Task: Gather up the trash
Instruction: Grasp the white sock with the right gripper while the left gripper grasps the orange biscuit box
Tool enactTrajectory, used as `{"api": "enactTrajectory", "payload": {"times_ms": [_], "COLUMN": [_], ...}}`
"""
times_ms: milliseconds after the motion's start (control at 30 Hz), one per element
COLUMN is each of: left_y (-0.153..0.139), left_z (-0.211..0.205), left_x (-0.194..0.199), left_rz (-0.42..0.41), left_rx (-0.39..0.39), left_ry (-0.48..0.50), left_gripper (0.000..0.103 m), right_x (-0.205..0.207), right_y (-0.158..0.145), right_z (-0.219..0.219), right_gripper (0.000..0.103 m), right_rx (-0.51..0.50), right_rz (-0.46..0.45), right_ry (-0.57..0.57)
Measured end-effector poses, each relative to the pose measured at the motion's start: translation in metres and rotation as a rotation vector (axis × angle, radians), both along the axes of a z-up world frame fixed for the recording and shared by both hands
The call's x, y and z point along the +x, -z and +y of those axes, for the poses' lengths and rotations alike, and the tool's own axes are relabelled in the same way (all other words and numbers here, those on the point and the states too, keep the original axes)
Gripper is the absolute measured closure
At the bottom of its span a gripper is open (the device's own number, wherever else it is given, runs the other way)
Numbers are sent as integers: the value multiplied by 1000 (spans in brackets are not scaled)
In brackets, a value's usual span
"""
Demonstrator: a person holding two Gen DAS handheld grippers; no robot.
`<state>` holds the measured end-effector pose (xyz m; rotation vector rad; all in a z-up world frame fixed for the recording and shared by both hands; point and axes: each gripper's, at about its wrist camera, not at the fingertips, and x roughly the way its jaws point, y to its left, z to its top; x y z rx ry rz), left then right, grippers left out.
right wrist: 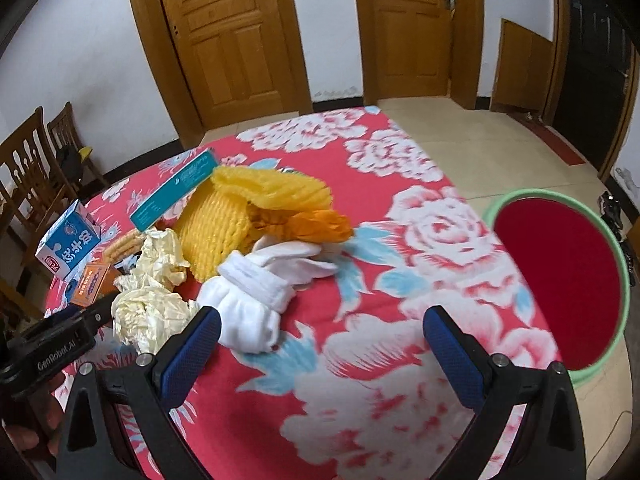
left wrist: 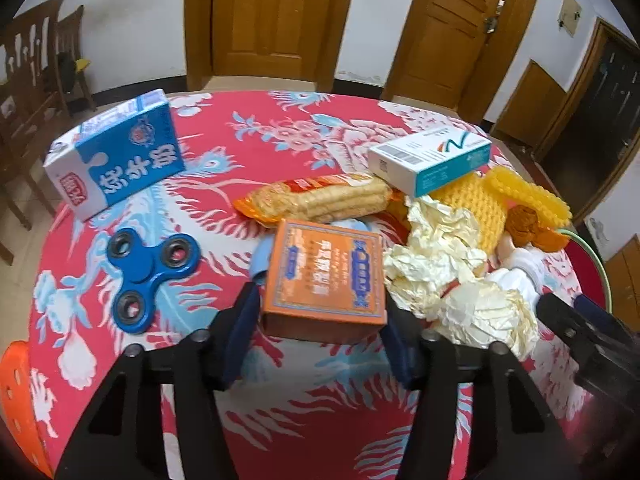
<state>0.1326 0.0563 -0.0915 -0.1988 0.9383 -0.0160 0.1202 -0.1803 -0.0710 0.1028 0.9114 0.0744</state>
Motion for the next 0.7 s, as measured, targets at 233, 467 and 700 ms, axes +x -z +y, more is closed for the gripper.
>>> {"api": "enactTrajectory", "payload": {"times_ms": [233,467,700], "left_y": [0,-17,-38], "left_z": [2,0,-7], "left_x": [-1,-16,-33], "left_rz": [-20,-62,-103], "left_rx": [-33,-41,-47], "left_ry": [5,13,33], "left_gripper": [49,49,49], "right_x": [16,12,-10], "right_y": [14,13,-2], "right_z": [13,21,16], "right_gripper": [24,65,76], "right_rx": [91,130,130], "right_rz": [46,53,15], "right_ry": [-52,-106,-121]}}
